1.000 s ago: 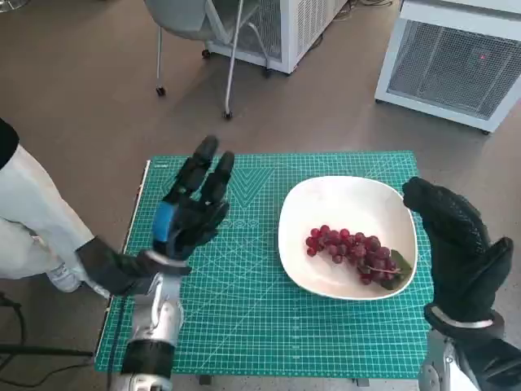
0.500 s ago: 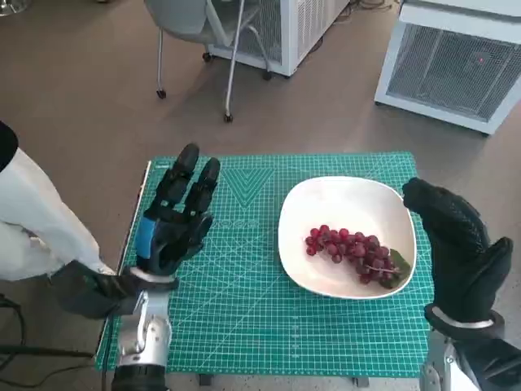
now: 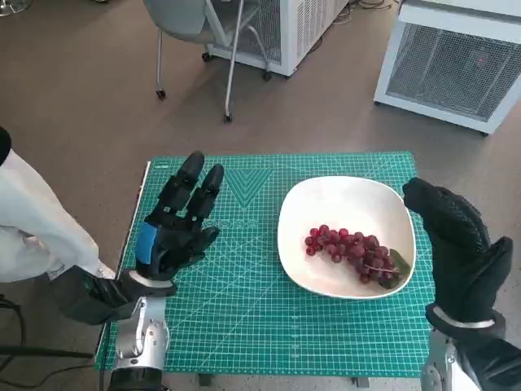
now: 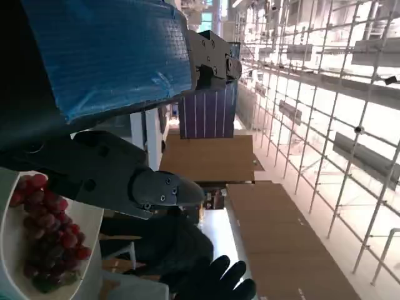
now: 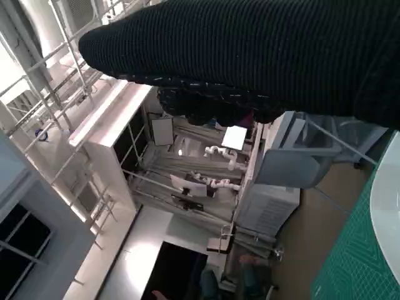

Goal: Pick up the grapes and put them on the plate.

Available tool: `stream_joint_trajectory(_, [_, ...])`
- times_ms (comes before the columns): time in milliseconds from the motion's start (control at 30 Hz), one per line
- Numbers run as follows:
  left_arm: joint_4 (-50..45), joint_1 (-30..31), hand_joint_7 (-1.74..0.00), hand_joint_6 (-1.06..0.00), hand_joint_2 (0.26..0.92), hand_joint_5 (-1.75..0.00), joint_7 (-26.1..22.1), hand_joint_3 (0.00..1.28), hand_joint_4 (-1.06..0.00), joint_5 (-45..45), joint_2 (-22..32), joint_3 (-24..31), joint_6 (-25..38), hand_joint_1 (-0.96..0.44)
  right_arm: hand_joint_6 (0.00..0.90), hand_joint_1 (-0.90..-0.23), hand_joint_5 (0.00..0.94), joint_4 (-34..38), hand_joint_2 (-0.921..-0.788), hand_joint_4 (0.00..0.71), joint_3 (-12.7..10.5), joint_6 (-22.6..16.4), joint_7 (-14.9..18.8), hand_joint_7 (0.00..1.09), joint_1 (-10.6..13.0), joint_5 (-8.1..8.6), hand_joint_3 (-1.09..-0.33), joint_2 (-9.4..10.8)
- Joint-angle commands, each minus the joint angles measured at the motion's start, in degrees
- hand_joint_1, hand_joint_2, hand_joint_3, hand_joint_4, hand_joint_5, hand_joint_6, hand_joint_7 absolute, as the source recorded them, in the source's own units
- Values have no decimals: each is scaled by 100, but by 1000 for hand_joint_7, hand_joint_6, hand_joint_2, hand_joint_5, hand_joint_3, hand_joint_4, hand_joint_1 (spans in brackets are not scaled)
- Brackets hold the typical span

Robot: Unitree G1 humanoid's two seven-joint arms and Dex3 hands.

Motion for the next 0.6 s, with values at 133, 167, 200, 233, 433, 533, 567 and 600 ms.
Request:
stream_joint_trajectory(133, [-83,85,-1,-214,921,-5,-17,199,-126,-31,78,-26,25,57,154,-518,4,51,-921,468,10,127,57,548,57,28,-537,-66])
stream_joint_trajectory(167, [-100,92,-1,-214,921,-6,-7,205,-129,-34,77,-30,40,60,154,-519,4,47,-921,468,12,132,60,548,57,33,-537,-67])
stream_joint_trajectory(200, [-116,99,-2,-215,921,-7,5,211,-131,-37,76,-35,57,63,154,-520,3,42,-921,468,15,139,62,548,56,38,-537,-67])
stream_joint_trajectory(233, [-126,104,-3,-217,921,-8,15,216,-134,-38,75,-38,68,65,154,-520,3,36,-921,468,17,147,66,548,57,42,-537,-68])
stream_joint_trajectory(433, [-169,134,-8,-226,921,-12,86,233,-147,-19,67,-50,96,48,154,-521,3,18,-921,468,26,185,94,549,56,85,-537,-79])
stream_joint_trajectory(533, [-231,162,-10,-230,921,-13,144,234,-152,4,62,-72,112,36,154,-521,3,10,-921,468,25,199,105,549,60,102,-537,-83])
stream_joint_trajectory(567, [-254,172,-11,-232,921,-14,166,233,-153,12,62,-82,118,33,154,-521,3,8,-921,468,25,203,109,549,61,107,-537,-85])
stream_joint_trajectory(600, [-278,183,-12,-234,921,-13,188,233,-154,20,64,-91,126,29,153,-521,3,7,-921,468,23,208,112,549,61,113,-537,-88])
